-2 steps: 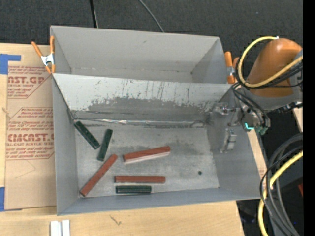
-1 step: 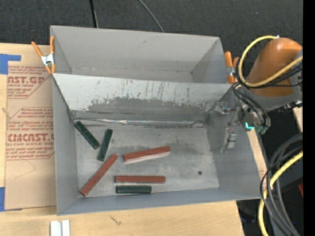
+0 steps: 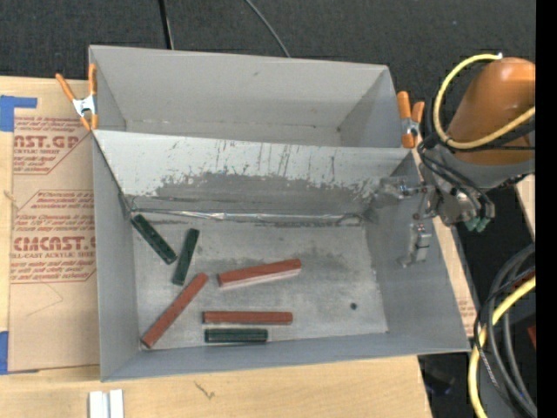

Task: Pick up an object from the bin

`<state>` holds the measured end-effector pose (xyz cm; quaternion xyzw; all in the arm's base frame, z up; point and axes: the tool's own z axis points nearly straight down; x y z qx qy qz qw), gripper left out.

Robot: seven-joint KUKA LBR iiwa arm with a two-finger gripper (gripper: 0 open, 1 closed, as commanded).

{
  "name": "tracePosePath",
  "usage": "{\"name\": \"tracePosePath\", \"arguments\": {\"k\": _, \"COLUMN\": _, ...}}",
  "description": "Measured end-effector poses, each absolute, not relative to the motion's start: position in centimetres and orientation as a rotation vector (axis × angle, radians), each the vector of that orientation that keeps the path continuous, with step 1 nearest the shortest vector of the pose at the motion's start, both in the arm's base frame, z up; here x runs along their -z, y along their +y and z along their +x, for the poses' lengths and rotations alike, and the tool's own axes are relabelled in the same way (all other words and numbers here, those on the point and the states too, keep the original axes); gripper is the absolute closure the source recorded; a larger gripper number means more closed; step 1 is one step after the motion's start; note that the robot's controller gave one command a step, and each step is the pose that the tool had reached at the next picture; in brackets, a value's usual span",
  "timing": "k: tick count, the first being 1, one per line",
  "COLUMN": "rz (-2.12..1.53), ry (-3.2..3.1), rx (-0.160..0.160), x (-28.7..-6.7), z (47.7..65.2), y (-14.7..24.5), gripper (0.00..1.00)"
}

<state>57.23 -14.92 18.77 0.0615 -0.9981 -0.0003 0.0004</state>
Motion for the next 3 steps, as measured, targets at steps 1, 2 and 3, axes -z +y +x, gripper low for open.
{"name": "tracePosePath", "arguments": {"k": 1, "rz": 0.134, "ry": -3.147, "rx": -0.002, "x": -15.4, "z": 57.4, "y": -10.7, "gripper": 0.0}}
{"name": "tracePosePath", "arguments": {"k": 2, "rz": 0.095, "ry": -3.144, "rx": 0.002, "x": -11.1, "z": 58.3, "y": -8.5, "gripper": 0.0}}
{"name": "tracePosePath", "arguments": {"k": 3, "rz": 0.307, "ry": -3.127, "rx": -0.002, "x": -8.9, "z": 57.6, "y": -3.6, "gripper": 0.0}}
